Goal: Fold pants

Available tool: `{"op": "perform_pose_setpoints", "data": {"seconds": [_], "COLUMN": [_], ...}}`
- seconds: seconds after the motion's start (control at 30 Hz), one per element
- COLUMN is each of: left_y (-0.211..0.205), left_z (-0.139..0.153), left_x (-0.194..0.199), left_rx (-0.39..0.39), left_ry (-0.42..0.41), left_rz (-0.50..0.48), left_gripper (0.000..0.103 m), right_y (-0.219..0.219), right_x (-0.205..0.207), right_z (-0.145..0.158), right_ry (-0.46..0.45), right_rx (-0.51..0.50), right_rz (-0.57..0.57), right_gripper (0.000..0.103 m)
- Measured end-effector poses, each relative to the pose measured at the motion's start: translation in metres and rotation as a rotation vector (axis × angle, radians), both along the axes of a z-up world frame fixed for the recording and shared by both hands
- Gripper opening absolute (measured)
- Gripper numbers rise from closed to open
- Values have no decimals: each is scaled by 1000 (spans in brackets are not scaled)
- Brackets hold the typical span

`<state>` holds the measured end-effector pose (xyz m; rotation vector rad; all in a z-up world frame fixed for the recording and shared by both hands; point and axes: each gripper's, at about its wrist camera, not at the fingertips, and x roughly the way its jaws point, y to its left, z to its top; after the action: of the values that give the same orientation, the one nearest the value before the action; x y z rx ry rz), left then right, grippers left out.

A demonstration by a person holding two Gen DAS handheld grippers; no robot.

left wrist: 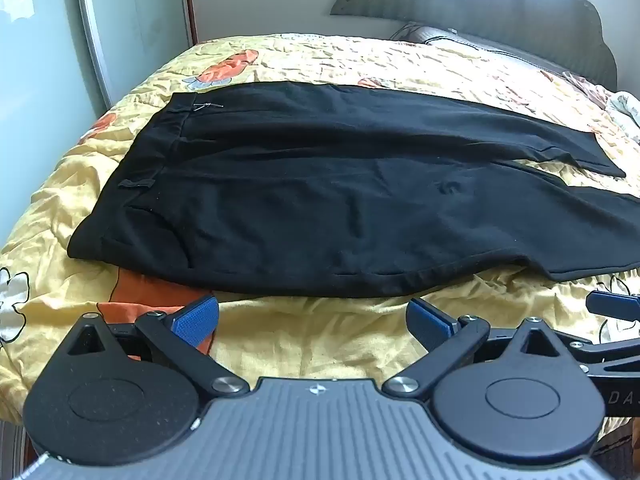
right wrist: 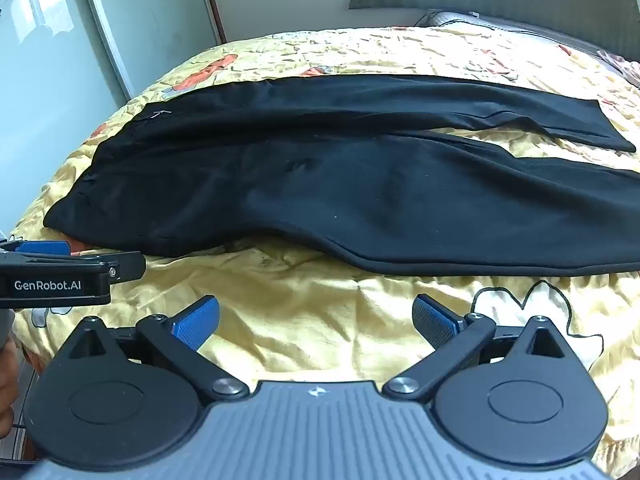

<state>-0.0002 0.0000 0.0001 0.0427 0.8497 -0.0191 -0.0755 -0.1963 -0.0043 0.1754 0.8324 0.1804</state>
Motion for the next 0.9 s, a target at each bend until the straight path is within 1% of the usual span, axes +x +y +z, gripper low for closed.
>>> {"op": "perform_pose_setpoints", "data": {"seconds": [0.4,0.53,0.67,0.9], "left_y": [-7,0,0,-1], "left_z": [2,2,1,0], "left_x": [0,-2,-3,-3], "left_rx": [2,-21,-11,-12], "left_ry": [-8,-16,-20,-14], "left_rz": [12,10,12,4], "left_gripper": [101,101,101,101], "right_y": [2,0,-1,-4], "right_x": [-1,0,-1,-1], "right_z": [-1,-2,-3,-1], "right_ry": [5,7,8,-5], "right_rx": [-3,2,6,-9], "right_rz": [-5,-7,-13,-51], "right_gripper": [103,103,103,103]}}
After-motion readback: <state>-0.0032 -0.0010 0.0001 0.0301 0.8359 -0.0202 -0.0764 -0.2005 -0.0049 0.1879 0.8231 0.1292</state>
